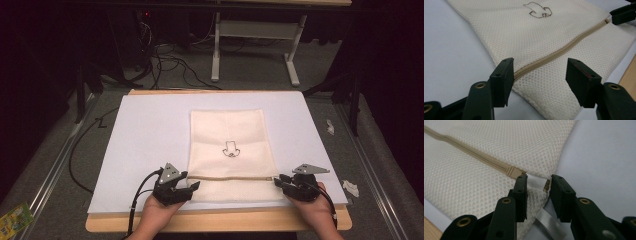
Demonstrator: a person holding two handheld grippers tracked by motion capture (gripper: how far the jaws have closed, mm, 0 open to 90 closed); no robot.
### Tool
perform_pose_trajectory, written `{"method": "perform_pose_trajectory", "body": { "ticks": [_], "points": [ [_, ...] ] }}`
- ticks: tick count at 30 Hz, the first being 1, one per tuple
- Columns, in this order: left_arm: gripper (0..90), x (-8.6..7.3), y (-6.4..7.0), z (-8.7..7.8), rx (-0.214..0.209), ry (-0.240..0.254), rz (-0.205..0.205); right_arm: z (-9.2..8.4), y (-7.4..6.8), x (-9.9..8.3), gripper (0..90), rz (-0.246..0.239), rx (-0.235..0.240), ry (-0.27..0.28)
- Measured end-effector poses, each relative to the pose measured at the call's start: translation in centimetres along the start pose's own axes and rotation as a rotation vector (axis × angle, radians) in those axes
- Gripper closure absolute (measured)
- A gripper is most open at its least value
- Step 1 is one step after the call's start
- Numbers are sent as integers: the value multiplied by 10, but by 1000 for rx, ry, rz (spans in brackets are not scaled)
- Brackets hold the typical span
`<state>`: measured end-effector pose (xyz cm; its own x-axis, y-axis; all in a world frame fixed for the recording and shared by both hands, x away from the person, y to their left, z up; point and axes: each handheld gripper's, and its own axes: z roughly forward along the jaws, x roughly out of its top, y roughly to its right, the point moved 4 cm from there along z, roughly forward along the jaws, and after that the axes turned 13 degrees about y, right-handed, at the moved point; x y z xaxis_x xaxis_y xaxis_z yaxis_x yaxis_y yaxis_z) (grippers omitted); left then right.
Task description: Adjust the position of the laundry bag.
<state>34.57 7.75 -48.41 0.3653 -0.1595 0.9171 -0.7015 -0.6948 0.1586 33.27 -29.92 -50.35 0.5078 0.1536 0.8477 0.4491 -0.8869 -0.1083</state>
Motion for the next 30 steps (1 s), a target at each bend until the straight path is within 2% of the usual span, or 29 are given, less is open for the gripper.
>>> {"method": "perform_pose_trajectory", "body": {
  "ticks": [2,5,7,8,11,15,16,17,18,24,30],
  "points": [
    [402,1,0,1,9,4,2,1,-1,1,728,-30,-11,-15],
    [402,4,2,6,6,-9,5,2,1,2,804,-39,-5,-21],
    [403,7,5,10,10,-31,40,1,1,3,836,-42,4,-25],
    [403,11,9,14,6,-30,46,1,-1,5,843,-65,-2,-20],
    [403,17,17,21,-17,-8,25,-1,-2,7,847,-74,-6,-9],
    [415,22,38,43,-72,-6,38,-7,-3,13,849,-92,2,32],
    [419,24,52,56,-104,-9,25,-9,-3,15,849,-101,2,46],
    [419,24,52,56,-104,-9,25,-9,-3,15,849,-101,2,46],
    [419,25,60,64,-128,-11,18,-10,-4,16,850,-101,0,52],
    [441,32,96,98,-204,-12,16,-11,-3,17,851,-115,0,67],
    [492,31,118,126,-237,-26,-1,-12,-4,18,852,-117,7,71]
  ]
}}
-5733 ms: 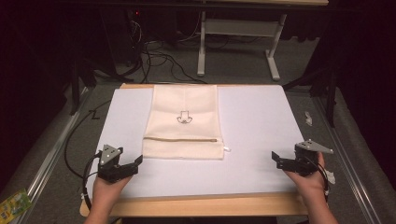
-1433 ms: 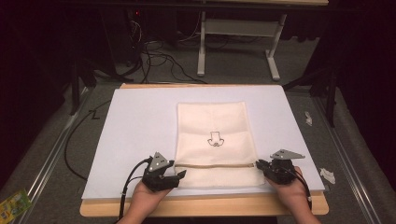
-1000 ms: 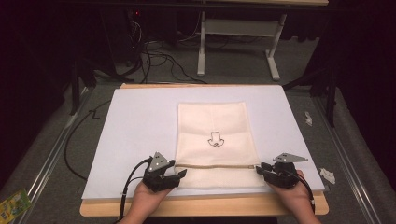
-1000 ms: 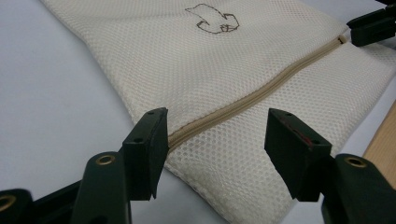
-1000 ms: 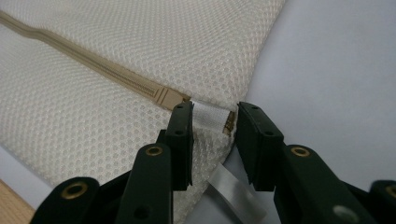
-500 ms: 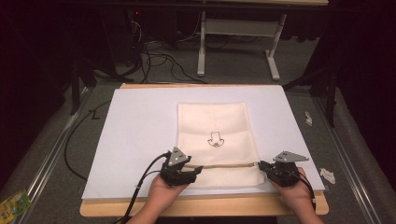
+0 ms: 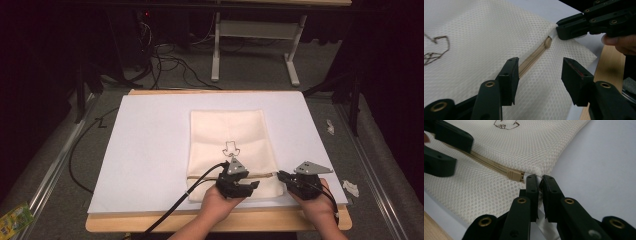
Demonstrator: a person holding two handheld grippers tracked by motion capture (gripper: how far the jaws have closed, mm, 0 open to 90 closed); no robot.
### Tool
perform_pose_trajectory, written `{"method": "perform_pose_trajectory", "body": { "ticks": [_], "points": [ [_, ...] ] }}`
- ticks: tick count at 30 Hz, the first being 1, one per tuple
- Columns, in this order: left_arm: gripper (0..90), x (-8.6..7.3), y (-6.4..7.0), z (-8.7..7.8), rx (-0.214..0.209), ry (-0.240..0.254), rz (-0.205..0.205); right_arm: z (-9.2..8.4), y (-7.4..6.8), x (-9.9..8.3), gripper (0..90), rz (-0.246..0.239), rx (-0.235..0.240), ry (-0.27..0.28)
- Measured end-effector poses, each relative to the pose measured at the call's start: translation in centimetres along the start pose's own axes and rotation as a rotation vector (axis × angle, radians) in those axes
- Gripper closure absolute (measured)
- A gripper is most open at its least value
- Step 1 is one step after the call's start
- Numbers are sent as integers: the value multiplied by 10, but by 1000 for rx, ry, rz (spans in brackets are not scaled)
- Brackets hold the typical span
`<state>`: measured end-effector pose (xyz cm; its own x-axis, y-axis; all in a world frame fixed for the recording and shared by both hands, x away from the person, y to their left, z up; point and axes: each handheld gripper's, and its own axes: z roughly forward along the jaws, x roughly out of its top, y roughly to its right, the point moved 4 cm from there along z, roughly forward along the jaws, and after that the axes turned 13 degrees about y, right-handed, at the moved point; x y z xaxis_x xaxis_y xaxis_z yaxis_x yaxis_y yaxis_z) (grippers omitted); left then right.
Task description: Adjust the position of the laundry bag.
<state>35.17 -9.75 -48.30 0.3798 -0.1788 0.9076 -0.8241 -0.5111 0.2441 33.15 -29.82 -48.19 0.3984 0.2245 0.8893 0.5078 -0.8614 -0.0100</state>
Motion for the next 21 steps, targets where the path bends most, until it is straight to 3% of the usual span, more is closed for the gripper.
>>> {"method": "perform_pose_trajectory", "body": {
  "ticks": [10,14,18,21],
  "points": [
    [679,0,14,34,12,-11,-38,-4,-1,4,852,3,29,31],
    [737,-1,15,40,8,9,-48,-5,-2,4,853,7,29,32],
    [794,2,18,44,7,54,-96,-5,-2,5,852,7,30,44],
    [797,3,20,45,11,62,-88,-5,-2,5,852,11,30,42]
  ]
}}
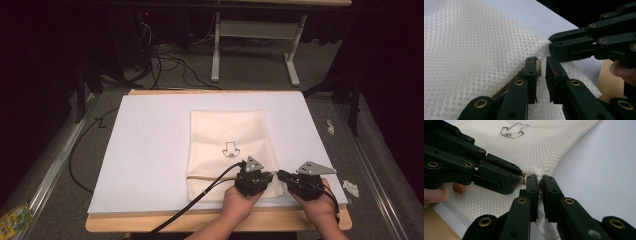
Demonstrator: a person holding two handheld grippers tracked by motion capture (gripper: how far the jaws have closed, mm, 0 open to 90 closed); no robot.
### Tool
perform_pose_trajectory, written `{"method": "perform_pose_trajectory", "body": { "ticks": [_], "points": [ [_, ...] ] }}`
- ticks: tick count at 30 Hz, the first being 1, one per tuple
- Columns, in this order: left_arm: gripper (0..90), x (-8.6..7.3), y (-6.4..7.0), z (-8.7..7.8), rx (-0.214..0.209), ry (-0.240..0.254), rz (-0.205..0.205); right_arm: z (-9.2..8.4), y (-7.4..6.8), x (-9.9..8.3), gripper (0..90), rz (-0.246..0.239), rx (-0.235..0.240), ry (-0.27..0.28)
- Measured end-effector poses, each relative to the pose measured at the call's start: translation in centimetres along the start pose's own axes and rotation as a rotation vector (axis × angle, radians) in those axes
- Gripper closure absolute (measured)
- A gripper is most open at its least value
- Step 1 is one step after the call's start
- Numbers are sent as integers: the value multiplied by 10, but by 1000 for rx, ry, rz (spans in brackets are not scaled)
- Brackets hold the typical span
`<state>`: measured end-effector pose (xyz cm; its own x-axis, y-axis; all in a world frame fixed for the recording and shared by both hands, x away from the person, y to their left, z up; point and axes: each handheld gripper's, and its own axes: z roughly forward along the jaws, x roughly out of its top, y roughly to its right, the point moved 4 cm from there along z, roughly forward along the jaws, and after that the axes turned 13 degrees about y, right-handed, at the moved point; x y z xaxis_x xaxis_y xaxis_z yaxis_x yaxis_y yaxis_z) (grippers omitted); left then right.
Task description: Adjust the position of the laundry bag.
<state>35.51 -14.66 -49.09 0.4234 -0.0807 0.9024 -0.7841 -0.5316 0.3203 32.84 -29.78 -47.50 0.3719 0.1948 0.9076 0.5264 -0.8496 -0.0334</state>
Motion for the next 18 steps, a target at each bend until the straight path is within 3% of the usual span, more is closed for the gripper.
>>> {"method": "perform_pose_trajectory", "body": {
  "ticks": [3,12,18],
  "points": [
    [848,-1,2,1,15,12,14,0,0,0,852,-1,0,2],
    [874,0,1,-1,32,8,60,1,0,0,846,0,2,5],
    [875,-1,1,-2,33,11,58,5,2,-3,720,83,35,20]
  ]
}}
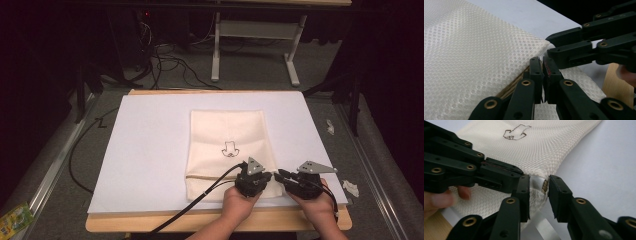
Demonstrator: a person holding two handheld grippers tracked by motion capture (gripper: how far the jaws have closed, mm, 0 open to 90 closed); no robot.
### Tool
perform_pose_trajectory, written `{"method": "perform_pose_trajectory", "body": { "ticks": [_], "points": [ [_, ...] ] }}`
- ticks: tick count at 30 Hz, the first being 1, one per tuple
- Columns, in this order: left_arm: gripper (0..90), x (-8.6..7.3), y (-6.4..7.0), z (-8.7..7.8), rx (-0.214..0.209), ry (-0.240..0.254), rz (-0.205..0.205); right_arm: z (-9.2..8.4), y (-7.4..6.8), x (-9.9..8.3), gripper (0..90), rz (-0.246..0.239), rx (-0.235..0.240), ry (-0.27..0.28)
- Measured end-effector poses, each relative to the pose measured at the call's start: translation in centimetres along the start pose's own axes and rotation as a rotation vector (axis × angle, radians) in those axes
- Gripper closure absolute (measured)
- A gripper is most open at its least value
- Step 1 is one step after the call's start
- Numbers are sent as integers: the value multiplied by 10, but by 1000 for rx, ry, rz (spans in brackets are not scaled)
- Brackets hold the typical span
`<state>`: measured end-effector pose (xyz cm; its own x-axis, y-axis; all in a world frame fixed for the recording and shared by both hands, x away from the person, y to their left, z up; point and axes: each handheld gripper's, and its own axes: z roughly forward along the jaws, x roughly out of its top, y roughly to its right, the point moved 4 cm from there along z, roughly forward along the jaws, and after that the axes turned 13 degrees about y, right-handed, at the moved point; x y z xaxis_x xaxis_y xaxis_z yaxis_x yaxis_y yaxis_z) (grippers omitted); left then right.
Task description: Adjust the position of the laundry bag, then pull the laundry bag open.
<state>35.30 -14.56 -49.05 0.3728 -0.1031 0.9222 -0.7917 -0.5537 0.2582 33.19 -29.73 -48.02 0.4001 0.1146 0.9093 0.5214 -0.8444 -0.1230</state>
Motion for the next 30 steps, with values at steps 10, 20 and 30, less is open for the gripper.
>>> {"method": "perform_pose_trajectory", "body": {
  "ticks": [10,20,30],
  "points": [
    [874,1,-1,-3,0,1,-1,1,-4,2,838,-62,-11,-15],
    [874,-1,-6,-9,-13,-10,-30,3,-10,1,839,-58,-5,-24],
    [876,3,-11,-17,-13,1,-40,4,-16,6,850,-78,-7,-18]
  ]
}}
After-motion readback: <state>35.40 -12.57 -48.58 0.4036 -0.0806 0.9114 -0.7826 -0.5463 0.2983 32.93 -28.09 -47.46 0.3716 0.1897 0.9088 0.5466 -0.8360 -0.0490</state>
